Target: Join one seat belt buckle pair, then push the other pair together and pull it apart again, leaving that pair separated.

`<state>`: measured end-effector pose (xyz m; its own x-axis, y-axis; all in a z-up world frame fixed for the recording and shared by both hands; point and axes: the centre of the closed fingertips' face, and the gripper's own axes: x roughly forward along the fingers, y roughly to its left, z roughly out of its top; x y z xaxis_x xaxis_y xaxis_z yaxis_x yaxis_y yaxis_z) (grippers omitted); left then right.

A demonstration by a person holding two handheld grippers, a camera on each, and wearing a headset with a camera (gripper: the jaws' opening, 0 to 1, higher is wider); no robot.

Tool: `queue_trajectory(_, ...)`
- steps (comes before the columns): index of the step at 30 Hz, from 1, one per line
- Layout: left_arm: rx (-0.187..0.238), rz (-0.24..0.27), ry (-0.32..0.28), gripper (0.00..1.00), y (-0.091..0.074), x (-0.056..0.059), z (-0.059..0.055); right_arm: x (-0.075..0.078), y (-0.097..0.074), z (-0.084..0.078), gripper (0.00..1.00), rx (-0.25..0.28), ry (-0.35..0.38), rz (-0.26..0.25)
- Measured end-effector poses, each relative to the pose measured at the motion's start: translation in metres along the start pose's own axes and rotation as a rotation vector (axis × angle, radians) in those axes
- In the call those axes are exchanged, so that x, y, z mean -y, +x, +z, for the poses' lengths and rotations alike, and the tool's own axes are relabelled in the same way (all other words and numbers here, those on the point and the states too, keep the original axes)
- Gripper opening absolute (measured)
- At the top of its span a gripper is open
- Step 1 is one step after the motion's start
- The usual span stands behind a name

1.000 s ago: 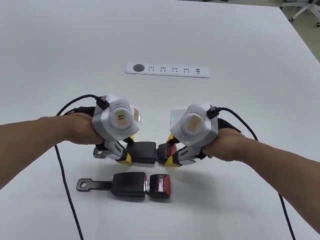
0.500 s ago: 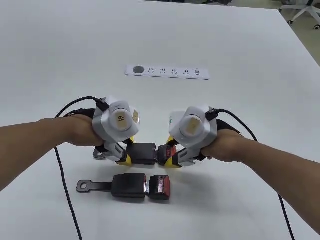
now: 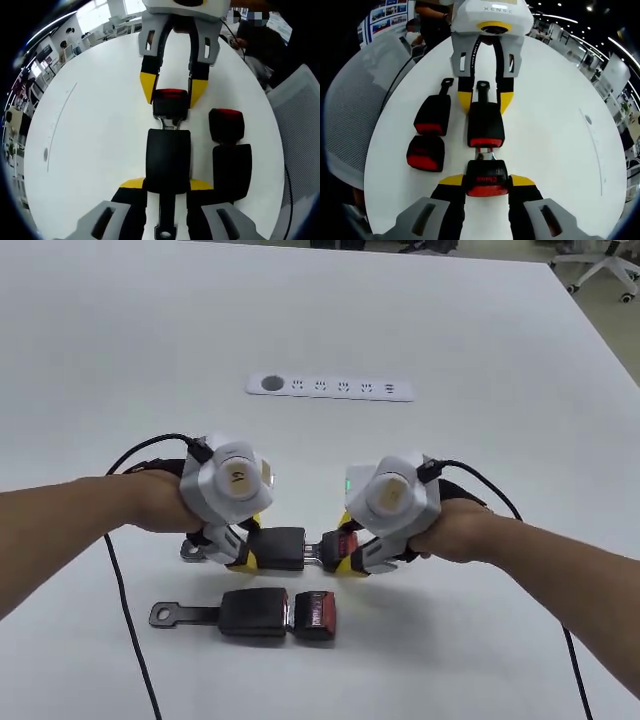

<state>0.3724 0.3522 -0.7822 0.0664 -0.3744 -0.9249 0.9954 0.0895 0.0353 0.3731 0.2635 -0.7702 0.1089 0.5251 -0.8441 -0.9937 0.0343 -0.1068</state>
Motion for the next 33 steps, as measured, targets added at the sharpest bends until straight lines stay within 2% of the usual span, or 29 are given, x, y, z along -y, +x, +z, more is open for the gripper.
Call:
queue_trajectory(13,-0.022,0.0,0.009,0.31,-0.001,-0.001,-0.001,-0.001,0.001,-0.004,0.3,-0.009,-0.032,-0.001)
queue_trajectory(33,-0.031,0.004,0.005,0.31,0.0,-0.001,-0.002,0.002,-0.015,-0.029,0.3,-0.041,-0.01,0.004)
